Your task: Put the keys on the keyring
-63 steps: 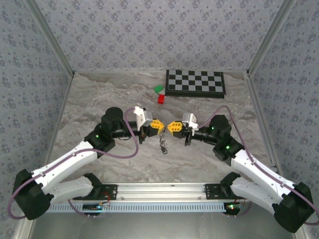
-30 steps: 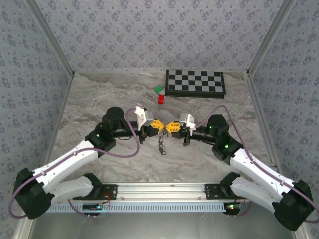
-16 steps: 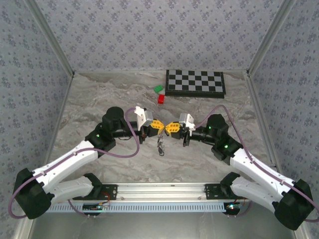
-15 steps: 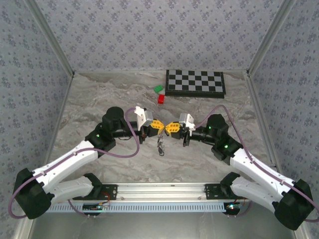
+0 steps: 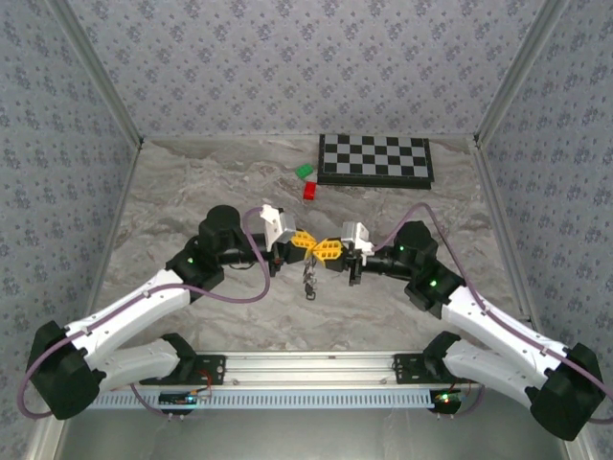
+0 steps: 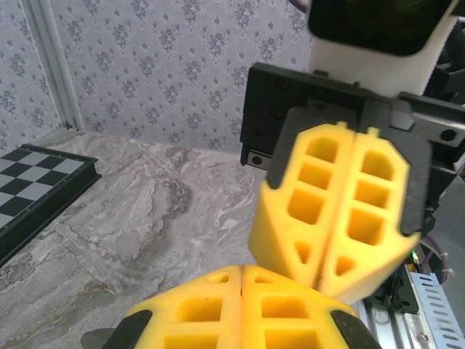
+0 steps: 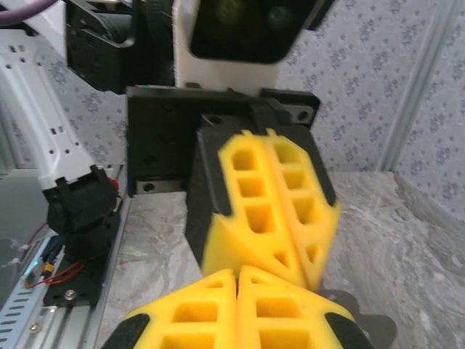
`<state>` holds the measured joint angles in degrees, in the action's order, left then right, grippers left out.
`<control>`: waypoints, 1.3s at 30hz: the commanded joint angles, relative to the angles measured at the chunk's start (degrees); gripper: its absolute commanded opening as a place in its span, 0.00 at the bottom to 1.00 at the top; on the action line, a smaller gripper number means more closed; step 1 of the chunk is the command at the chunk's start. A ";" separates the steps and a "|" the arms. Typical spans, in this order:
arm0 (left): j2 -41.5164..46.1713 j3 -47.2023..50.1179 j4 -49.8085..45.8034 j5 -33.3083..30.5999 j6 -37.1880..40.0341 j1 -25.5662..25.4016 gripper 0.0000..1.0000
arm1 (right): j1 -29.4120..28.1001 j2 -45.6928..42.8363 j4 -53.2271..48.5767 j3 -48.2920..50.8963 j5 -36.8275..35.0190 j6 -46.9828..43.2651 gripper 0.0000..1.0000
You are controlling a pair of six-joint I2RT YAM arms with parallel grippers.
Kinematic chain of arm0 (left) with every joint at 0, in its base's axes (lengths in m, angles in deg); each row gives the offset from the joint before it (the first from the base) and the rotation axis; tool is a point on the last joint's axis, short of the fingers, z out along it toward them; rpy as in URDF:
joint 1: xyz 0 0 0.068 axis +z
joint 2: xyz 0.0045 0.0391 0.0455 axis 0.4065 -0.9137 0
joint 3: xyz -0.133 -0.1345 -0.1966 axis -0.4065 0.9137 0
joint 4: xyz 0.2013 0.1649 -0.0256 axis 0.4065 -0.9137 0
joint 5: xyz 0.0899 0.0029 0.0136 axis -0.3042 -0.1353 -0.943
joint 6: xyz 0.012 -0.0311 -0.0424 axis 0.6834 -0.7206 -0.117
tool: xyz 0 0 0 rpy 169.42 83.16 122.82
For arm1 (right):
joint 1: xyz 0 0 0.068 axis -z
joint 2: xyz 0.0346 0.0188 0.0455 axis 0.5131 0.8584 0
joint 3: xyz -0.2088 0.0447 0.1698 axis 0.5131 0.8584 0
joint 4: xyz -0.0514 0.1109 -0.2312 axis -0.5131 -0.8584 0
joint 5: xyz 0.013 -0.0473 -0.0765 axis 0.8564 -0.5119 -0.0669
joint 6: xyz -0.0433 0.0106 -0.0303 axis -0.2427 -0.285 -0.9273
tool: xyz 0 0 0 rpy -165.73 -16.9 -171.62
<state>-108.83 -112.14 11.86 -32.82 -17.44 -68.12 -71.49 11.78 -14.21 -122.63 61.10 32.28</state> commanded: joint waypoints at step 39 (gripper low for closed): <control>1.75 -0.47 5.34 -3.16 -1.58 -0.06 0.00 | 14.00 7.73 -42.19 -5.61 -26.56 18.67 0.00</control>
<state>-107.94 -112.12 14.03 -35.86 -18.75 -68.23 -58.64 16.39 -52.81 -125.52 33.61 48.11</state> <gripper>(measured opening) 0.045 0.038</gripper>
